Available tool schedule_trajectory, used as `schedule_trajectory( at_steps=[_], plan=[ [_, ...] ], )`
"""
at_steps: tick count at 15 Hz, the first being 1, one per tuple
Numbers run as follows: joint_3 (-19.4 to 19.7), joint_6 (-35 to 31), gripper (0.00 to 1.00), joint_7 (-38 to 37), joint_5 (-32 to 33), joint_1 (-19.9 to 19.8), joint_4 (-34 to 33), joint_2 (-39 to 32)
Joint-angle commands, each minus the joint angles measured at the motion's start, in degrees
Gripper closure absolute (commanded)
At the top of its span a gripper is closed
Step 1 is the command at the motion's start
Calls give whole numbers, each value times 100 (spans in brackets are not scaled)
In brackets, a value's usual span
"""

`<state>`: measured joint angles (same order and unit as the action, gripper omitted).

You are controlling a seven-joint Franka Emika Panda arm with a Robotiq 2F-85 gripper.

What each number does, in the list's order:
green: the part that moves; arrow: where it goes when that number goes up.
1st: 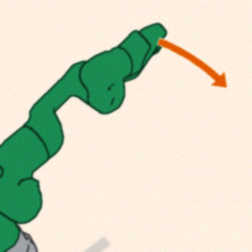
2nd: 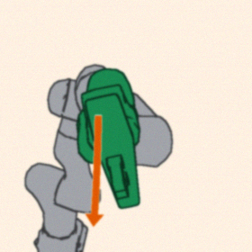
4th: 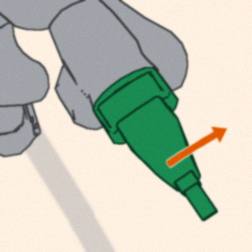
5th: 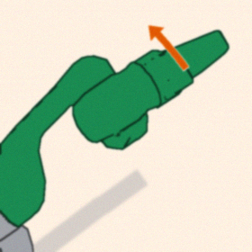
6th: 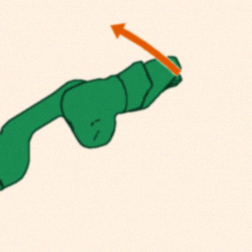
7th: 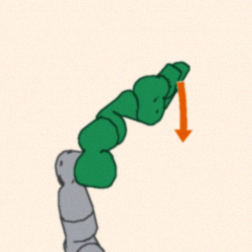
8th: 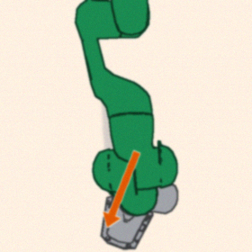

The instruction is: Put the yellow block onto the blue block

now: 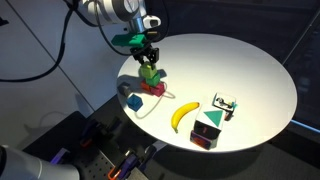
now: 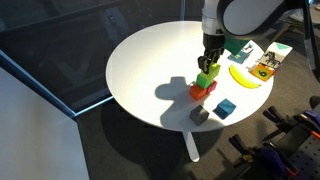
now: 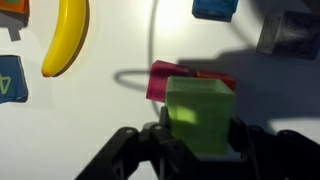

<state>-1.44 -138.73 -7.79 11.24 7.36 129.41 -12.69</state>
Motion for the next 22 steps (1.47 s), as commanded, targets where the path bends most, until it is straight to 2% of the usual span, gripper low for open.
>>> schedule_trajectory(
  at_steps=[1, 9, 18, 22],
  plan=[
    [-73, -33, 71, 126, 135, 1, 607, 471],
    [-234, -23, 71, 207, 116, 8, 1467, 1028],
    [-348, -128, 71, 143, 10, -6, 1948, 979],
    [-325, -373, 71, -143, 124, 1, 2060, 961]
  ],
)
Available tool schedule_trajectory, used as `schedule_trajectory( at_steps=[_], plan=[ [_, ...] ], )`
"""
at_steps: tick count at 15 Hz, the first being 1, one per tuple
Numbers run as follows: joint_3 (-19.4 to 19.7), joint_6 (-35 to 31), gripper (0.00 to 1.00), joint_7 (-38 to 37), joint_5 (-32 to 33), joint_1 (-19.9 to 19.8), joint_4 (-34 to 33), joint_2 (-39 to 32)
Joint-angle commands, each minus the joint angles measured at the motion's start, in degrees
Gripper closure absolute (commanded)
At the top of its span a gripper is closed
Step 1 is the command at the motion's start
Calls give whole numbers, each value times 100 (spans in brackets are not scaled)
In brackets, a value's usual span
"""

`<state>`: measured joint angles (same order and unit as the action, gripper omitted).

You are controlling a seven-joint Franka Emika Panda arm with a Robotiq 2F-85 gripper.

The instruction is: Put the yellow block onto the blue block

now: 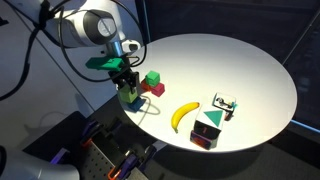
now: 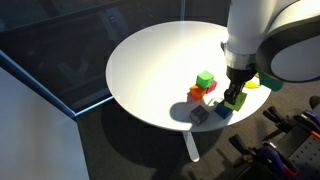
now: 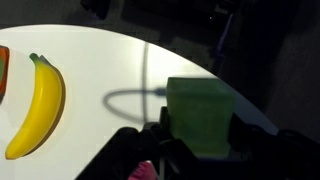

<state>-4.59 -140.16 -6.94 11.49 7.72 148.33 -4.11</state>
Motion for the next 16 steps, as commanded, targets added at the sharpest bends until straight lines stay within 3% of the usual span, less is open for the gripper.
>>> schedule_trajectory(
  at_steps=[1, 9, 16],
  plan=[
    [-7, -308, 71, -329, 115, -29, 193, 95],
    [69, -842, 71, -1011, 455, -5, 185, -125],
    [158, -907, 71, -1058, 493, 7, 115, -315]
  ],
)
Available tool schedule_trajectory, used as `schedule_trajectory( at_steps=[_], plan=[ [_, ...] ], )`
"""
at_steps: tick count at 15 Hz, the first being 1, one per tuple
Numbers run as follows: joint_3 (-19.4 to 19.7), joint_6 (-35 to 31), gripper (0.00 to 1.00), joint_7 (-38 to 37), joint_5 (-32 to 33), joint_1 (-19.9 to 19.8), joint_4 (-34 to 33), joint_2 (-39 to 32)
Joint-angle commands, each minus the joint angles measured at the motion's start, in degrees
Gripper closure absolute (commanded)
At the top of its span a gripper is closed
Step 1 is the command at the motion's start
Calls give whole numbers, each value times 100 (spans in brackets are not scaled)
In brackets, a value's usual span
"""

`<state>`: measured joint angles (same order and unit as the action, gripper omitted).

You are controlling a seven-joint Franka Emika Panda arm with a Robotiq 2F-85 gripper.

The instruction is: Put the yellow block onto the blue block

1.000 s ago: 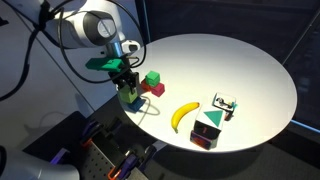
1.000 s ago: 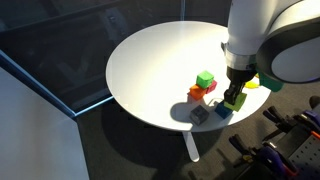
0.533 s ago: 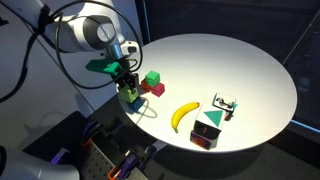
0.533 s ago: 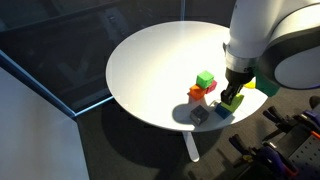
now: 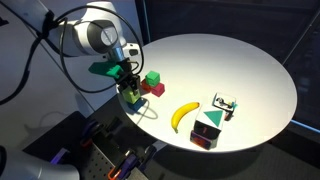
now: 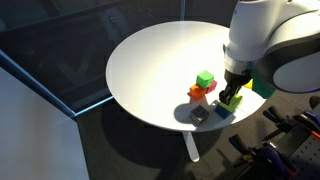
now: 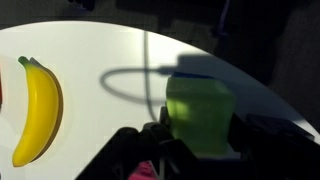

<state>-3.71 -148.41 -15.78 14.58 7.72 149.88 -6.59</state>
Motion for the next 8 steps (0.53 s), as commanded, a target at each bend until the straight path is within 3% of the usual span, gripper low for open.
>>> schedule_trajectory(
  at_steps=[1, 2, 3, 4, 6, 8],
  plan=[
    [81, -86, 71, -174, 186, 11, -41, -78],
    [91, -82, 71, -168, 186, 15, -42, -90],
    [107, -89, 58, -185, 217, 21, -39, -98],
    [110, -80, 22, -170, 205, 22, -42, -107],
    [108, -64, 22, -131, 173, 19, -43, -114],
    [107, -52, 8, -114, 152, 19, -43, -123]
  ],
)
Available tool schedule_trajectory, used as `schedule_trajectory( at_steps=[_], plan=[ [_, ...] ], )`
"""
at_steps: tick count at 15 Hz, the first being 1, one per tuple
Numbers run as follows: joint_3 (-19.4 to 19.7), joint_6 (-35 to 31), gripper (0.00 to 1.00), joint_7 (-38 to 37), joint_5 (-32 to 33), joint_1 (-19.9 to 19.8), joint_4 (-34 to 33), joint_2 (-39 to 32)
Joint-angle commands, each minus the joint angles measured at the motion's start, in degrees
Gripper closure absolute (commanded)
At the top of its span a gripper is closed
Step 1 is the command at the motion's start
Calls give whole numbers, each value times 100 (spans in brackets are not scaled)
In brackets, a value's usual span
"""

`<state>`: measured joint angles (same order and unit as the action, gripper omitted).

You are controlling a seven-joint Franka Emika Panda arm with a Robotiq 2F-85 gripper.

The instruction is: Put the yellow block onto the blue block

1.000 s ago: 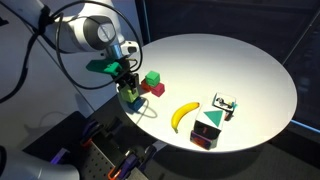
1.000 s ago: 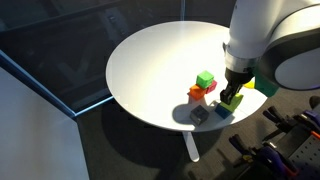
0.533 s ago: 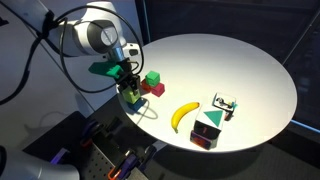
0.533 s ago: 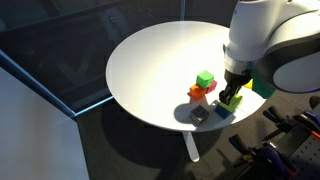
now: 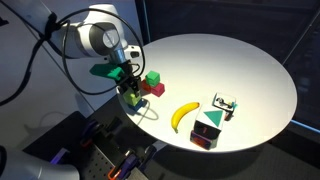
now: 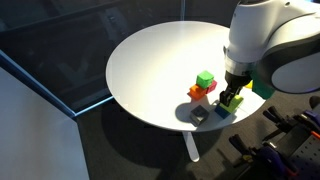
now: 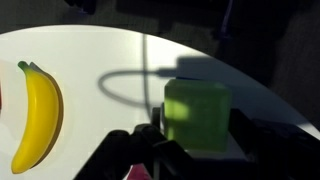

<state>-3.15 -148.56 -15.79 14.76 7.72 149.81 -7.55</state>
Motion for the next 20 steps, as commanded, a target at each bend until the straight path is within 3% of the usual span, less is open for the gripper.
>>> schedule_trajectory(
  at_steps=[1, 20],
  plan=[
    [50, -33, 1, -106, 125, 18, -36, -30],
    [-379, 1239, 0, 655, -855, 53, -600, 587]
  ],
)
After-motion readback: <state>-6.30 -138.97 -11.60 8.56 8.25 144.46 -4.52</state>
